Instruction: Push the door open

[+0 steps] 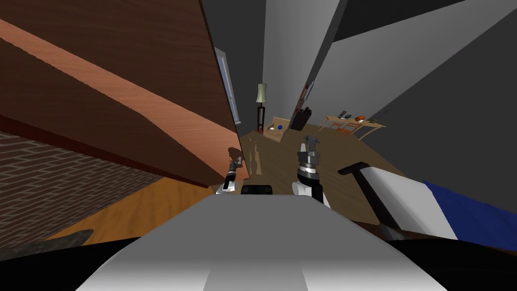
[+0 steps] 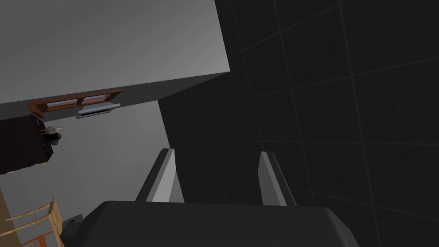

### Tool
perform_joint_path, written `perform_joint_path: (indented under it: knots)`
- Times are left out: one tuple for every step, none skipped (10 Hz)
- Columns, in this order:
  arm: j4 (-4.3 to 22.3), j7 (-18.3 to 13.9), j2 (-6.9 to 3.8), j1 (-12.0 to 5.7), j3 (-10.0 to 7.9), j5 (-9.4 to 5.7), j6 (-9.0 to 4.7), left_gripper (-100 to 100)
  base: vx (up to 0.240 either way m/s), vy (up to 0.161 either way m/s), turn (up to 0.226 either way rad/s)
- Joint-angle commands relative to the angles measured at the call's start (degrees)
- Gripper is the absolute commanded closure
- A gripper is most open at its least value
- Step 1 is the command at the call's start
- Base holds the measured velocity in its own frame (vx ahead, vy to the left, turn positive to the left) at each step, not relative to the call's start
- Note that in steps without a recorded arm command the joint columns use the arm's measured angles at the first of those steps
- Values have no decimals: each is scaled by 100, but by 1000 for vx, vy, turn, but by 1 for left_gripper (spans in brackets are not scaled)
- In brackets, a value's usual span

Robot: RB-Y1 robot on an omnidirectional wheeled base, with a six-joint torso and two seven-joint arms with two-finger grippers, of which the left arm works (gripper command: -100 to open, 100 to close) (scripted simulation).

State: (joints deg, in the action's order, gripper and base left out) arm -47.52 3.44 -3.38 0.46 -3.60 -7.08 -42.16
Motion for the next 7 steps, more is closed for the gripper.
perform_joint_path:
  knots:
    - [83,53,-48,-98,-195,-78,-58,100,154,-88,79]
    - [89,65,-42,-102,-234,-96,-60,100,142,-68,79]
    - [101,88,-28,-110,-310,-130,-63,100,156,-65,65]
    - [112,111,-12,-118,-382,-162,-65,100,174,-79,63]
    - [122,132,6,-125,-451,-193,-68,100,174,-81,78]
    - [132,151,26,-131,-512,-220,-70,100,207,-95,88]
    - [140,169,46,-137,-570,-246,-73,100,185,-82,79]
